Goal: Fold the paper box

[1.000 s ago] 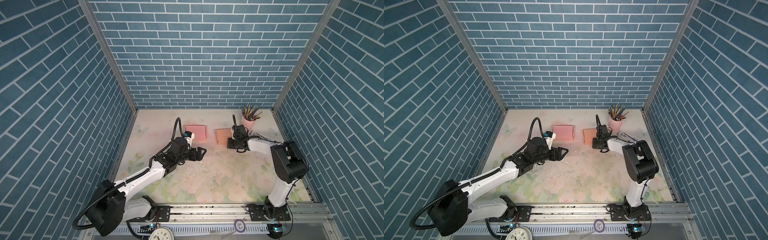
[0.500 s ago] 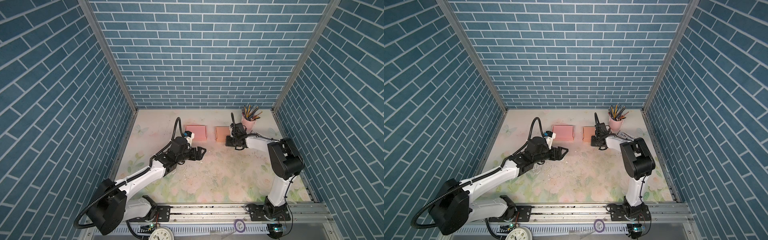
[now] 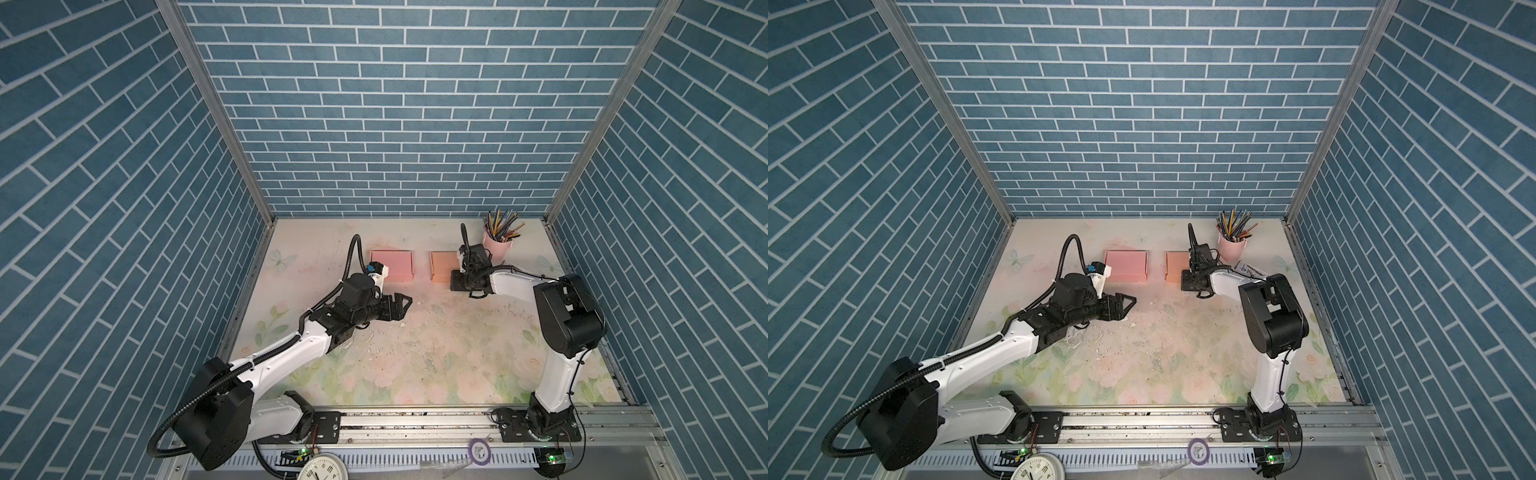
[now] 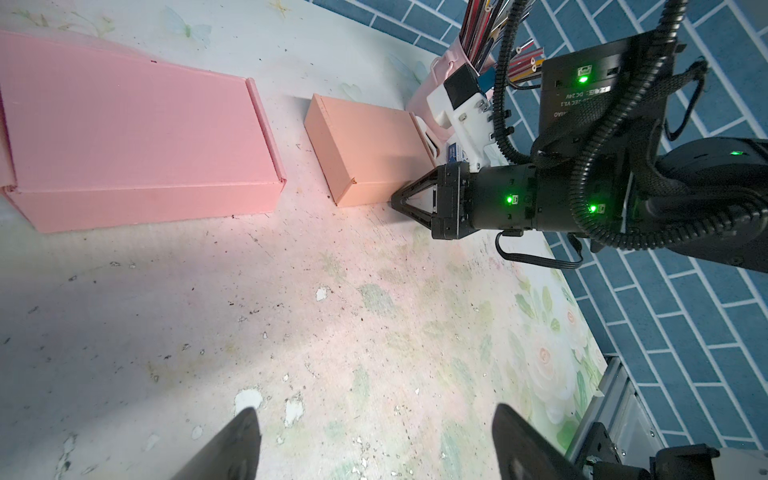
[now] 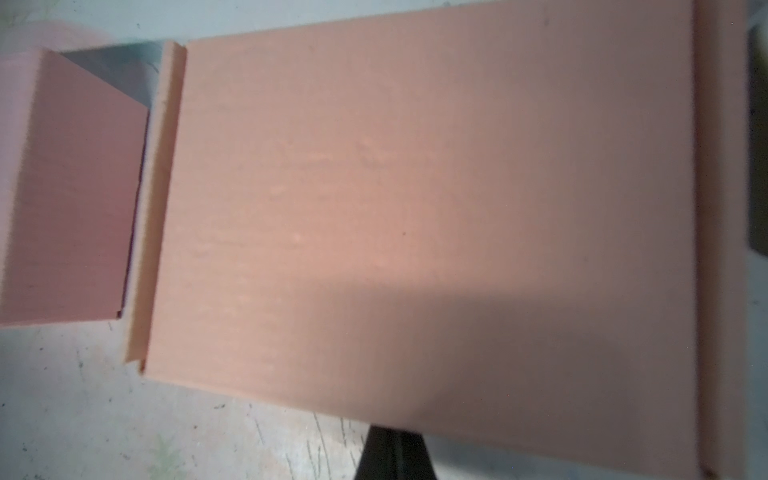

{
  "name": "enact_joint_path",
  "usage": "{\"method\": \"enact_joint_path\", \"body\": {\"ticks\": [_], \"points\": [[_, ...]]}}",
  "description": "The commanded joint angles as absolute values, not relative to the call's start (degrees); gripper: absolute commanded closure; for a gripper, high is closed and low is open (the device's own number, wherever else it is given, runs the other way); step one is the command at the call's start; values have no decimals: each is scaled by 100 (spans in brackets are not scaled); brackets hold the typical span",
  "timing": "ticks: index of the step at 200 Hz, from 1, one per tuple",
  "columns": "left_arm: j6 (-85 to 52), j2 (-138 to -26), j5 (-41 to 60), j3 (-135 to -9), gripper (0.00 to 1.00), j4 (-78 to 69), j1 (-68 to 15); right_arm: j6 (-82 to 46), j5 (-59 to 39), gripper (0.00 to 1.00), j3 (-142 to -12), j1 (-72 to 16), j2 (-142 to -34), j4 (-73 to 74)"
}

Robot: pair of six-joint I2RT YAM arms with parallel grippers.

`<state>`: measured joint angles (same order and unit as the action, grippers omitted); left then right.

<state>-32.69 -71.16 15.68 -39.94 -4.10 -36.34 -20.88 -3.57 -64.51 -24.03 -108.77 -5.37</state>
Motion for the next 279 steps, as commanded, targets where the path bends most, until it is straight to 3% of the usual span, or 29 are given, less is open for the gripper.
{"method": "enact_joint_path", "body": {"ticks": [1,168,279], "points": [[-3280,-7038,1569,-4061,12,-410,-3591,-1914,-309,100,-6618,-2383,-11003,-614],[-3298,-6923,1557,-4062,12,-345,-3595,-1868,-387,100,-6606,-2410,-10756,-588],[-2664,-5957,1200,-4148,12,580,-3169,-2004,-62,84,-5804,-2790,-9191,-810]]}}
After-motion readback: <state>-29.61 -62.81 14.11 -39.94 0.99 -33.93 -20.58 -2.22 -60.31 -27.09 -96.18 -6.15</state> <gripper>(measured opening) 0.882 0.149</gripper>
